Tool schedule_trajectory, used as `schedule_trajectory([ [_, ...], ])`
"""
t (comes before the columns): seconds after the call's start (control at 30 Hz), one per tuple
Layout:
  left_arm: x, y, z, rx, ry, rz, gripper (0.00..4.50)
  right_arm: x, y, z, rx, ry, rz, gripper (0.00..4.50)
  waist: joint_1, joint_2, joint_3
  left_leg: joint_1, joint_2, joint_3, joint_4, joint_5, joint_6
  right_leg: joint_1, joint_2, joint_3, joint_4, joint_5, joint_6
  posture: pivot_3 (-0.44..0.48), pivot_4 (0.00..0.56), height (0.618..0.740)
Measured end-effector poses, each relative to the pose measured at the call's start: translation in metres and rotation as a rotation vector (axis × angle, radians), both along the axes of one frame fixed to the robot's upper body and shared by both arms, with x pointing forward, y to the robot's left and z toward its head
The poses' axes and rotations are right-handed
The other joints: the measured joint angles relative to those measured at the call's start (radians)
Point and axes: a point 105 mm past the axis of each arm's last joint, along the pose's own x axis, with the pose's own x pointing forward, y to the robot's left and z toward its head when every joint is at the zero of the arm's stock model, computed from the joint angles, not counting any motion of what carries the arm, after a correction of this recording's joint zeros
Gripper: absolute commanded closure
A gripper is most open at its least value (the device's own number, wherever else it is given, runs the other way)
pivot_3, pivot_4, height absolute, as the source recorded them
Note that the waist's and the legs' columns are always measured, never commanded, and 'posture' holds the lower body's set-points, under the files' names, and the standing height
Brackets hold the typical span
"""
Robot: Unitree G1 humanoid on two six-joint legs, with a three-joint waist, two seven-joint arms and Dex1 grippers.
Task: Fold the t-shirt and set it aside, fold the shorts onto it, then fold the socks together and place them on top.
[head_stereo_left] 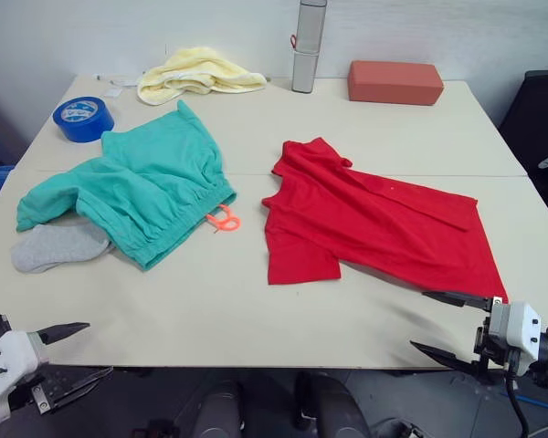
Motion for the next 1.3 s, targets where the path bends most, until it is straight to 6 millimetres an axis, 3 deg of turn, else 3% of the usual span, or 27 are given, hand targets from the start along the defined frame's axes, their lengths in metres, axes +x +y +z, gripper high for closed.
schedule_trajectory([
  [0.13,0.006,-0.003,0.006,-0.041,-0.034,0.012,0.0,0.0,0.003,0.0,0.022,0.0,-0.01,0.02,0.0,0.0,0.0,0.0,0.0,0.0,0.0,0.0,0.0,0.0,0.0,0.0,0.001,0.0,0.0,0.0,0.15,0.74],
  [0.4,0.017,-0.005,0.014,-0.183,0.006,0.057,0.0,0.012,0.026,0.025,0.21,-0.116,-0.076,0.02,-0.001,-0.001,-0.001,0.0,0.0,0.0,0.001,0.0,0.0,0.0,0.0,0.0,0.002,0.0,0.0,0.0,0.15,0.74],
  [0.5,0.031,-0.017,0.023,-0.3,0.007,0.032,0.0,0.016,0.022,0.044,0.316,-0.176,-0.159,0.02,0.004,-0.001,0.0,0.0,0.0,-0.001,0.002,0.0,0.0,0.0,-0.001,0.0,0.004,0.0,0.0,0.0,0.15,0.74],
  [0.6,0.046,-0.049,0.037,-0.367,-0.013,-0.054,0.0,0.006,0.005,0.061,0.359,-0.203,-0.262,0.02,0.023,-0.002,-0.002,0.0,-0.001,-0.002,0.002,0.0,0.0,0.001,-0.001,0.0,0.004,0.0,0.001,0.0,0.15,0.74],
  [0.73,0.051,-0.088,0.043,-0.402,-0.033,-0.15,0.0,-0.021,-0.005,0.041,0.338,-0.126,-0.344,0.02,0.025,-0.002,-0.003,0.001,-0.001,-0.001,0.001,0.0,-0.001,0.002,0.0,0.001,0.004,0.0,0.0,0.0,0.15,0.74],
  [0.83,0.056,-0.125,0.031,-0.402,0.0,-0.271,0.0,-0.036,-0.016,0.021,0.297,-0.081,-0.406,0.02,0.025,0.0,-0.004,0.007,-0.001,0.0,0.001,0.0,0.0,0.007,0.0,0.002,0.003,0.0,0.001,0.0,0.15,0.74],
  [0.93,0.076,-0.152,0.035,-0.359,-0.049,-0.37,0.0,-0.043,-0.029,0.017,0.271,-0.07,-0.463,0.02,0.024,0.003,-0.004,0.018,0.002,0.001,0.0,-0.003,-0.006,0.018,0.004,0.003,-0.003,0.0,-0.001,0.0,0.15,0.74],
  [1.17,0.102,-0.177,0.033,-0.304,-0.024,-0.467,0.0,-0.046,-0.032,0.018,0.265,-0.089,-0.474,0.02,0.022,0.006,-0.006,0.017,0.006,0.002,-0.001,-0.004,-0.007,0.014,0.014,0.008,0.0,-0.002,-0.001,0.0,0.15,0.74],
  [1.3,0.13,-0.188,0.015,-0.122,-0.026,-0.513,0.0,-0.049,-0.048,0.004,0.058,-0.048,-0.454,0.02,0.028,0.007,-0.006,0.017,0.005,0.002,0.0,-0.004,-0.007,0.014,0.019,0.008,0.0,-0.003,-0.002,0.0,0.15,0.74],
])
